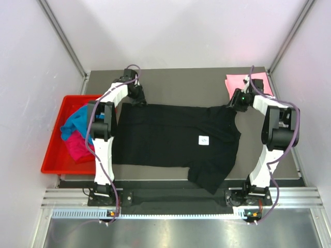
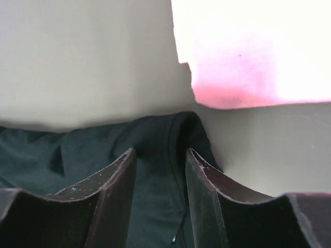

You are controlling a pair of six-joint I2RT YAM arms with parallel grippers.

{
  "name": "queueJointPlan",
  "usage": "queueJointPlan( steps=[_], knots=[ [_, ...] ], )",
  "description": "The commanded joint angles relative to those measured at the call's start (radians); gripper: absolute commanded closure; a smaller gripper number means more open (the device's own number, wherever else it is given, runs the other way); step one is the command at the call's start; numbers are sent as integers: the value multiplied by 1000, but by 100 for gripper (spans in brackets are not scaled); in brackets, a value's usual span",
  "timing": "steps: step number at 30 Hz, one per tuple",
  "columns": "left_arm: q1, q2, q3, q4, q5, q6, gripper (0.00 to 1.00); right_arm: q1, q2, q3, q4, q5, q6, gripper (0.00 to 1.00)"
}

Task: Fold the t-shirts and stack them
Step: Fold the tshirt

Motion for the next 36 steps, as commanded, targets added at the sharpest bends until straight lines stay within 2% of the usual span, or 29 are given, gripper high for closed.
queueJointPlan(
  steps=[1,4,6,7,12,17,21,24,26,31,34,36],
  knots=[
    [7,64,2,31,-55,-2,60,-26,33,46,52,-66,-22,57],
    [7,68,-2,29,-67,-2,60,-29,38,40,65,-71,-19,62],
    [7,71,-1,26,-79,-7,60,-39,18,16,81,-51,-13,84],
    [7,77,1,20,-87,-9,60,-46,7,6,79,-36,1,100],
    [12,90,4,-9,-153,-25,59,-85,-112,-122,111,147,64,100],
    [22,105,13,-29,-178,-38,59,-91,-181,-236,185,199,158,100],
    [24,97,15,-18,-155,-32,59,-102,-209,-319,259,193,194,100],
    [24,76,5,26,-83,-25,59,-103,-180,-308,328,110,216,99],
    [21,51,22,36,-23,-22,58,-103,-158,-288,331,87,231,89],
    [19,-36,102,-15,7,-13,55,-100,-253,-207,112,157,193,68],
    [4,-108,93,-38,-13,-13,53,-57,-354,-186,-33,248,120,67],
    [-20,-155,68,-53,-12,-9,52,19,-399,-178,-91,306,48,71]
  ],
)
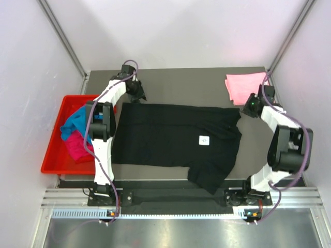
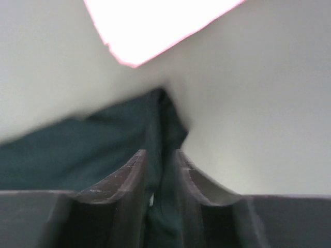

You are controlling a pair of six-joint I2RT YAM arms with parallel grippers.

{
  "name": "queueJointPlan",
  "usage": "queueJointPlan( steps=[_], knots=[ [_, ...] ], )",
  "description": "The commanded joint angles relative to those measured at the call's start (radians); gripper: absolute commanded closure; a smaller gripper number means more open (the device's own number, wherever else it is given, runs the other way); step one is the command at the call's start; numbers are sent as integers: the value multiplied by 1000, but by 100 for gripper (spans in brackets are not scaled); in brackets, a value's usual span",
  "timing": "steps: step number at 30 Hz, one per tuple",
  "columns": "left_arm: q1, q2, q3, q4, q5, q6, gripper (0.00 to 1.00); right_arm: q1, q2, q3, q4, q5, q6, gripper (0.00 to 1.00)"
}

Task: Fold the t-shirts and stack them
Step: Fold the tshirt

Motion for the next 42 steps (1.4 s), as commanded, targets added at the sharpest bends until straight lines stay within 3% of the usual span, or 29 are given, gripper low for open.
queueJointPlan(
  steps=[1,5,8,11,18,22,30,35,42],
  knots=[
    [-32,-161,-1,-27,-2,19,52,112,-161,66,-173,114,-137,78],
    [-39,-307,-143,28,22,-3,53,398,-197,73,-285,216,-234,90],
    [-25,-416,-361,105,-65,-32,52,527,-213,38,-301,252,-239,94],
    [26,-462,-446,154,-25,-59,52,615,-192,10,-315,267,-233,96],
    [44,-477,-464,114,24,-41,53,670,-88,-25,-344,339,-187,98],
    [70,-474,-464,115,47,-53,53,703,-98,-54,-333,372,-155,92],
    [84,-476,-461,111,50,-52,53,707,-54,-83,-302,419,-107,92],
    [95,-474,-460,109,57,-50,53,706,-19,-57,-289,537,-81,84],
    [95,-479,-458,103,57,-46,52,707,14,12,-249,577,-111,77]
  ],
)
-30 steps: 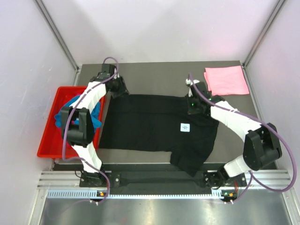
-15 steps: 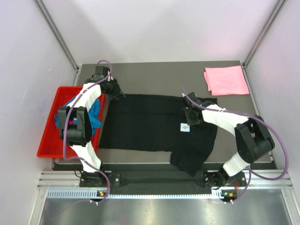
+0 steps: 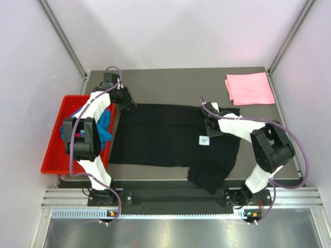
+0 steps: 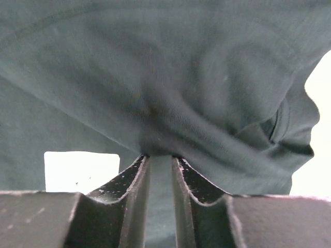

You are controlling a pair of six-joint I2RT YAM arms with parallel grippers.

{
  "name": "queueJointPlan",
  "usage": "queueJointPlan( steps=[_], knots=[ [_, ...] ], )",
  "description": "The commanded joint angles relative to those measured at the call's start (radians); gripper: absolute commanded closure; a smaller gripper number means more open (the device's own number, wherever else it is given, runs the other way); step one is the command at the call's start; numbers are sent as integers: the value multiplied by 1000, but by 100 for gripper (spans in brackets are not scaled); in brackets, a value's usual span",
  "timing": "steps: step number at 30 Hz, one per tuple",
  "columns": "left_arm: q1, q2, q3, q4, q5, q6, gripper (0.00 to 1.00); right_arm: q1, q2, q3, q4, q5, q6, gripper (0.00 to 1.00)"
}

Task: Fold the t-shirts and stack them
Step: Fold the tshirt

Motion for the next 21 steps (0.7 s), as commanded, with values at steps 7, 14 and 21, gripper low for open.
queueJointPlan(
  steps=[7,14,21],
  knots=[
    [6,-23,26,11,27,-3,51,-1,31,107,84,61,-44,71],
    [6,-17,21,11,26,-5,51,-15,57,101,100,53,-62,68],
    [6,-18,9,13,26,-6,51,-15,40,97,111,77,-76,89]
  ],
)
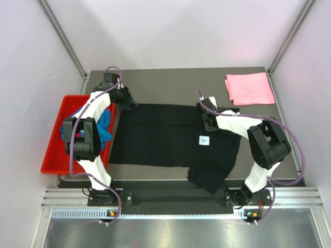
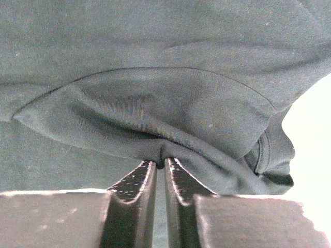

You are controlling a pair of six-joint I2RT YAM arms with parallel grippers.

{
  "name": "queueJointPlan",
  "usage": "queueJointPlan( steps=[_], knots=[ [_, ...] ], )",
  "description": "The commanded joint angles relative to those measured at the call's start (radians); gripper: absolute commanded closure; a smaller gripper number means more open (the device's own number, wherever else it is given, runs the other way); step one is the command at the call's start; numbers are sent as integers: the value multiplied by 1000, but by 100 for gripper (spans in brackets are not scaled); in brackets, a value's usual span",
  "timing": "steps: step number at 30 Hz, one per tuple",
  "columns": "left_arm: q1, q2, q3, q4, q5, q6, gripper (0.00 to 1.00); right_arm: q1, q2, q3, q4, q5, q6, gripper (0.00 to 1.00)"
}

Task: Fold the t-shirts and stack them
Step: Fold the tshirt

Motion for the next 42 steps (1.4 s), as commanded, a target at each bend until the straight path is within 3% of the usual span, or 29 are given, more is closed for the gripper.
queueJointPlan(
  steps=[1,3,7,13,15,24,27,31,32,37,40,42],
  knots=[
    [5,-21,7,16,8,-6,51,-5,-18,27,43,32,-16,92],
    [5,-23,1,18,8,-7,51,-5,-21,42,19,29,-22,100],
    [5,-30,4,16,11,-4,51,-10,-43,104,-136,-1,-8,100],
    [5,-1,9,12,2,8,50,-103,-136,144,-317,-290,-37,100],
    [5,17,4,31,-22,9,50,-134,-141,124,-318,-418,-49,99],
    [5,201,73,26,-70,5,51,-244,-20,71,-181,-626,-10,92],
    [5,241,120,16,-116,17,51,-280,12,131,-172,-617,-8,82],
    [5,295,171,-13,-128,17,50,-278,37,199,-127,-547,-14,78],
    [5,304,176,-13,-127,17,51,-272,25,197,-117,-525,-17,71],
    [5,321,190,-16,-137,22,51,-203,-70,148,-100,-389,-31,59],
    [5,322,194,-17,-145,26,51,-156,-142,105,-110,-290,-45,62],
    [5,327,199,-16,-142,28,51,-123,-184,79,-121,-235,-56,69]
  ],
)
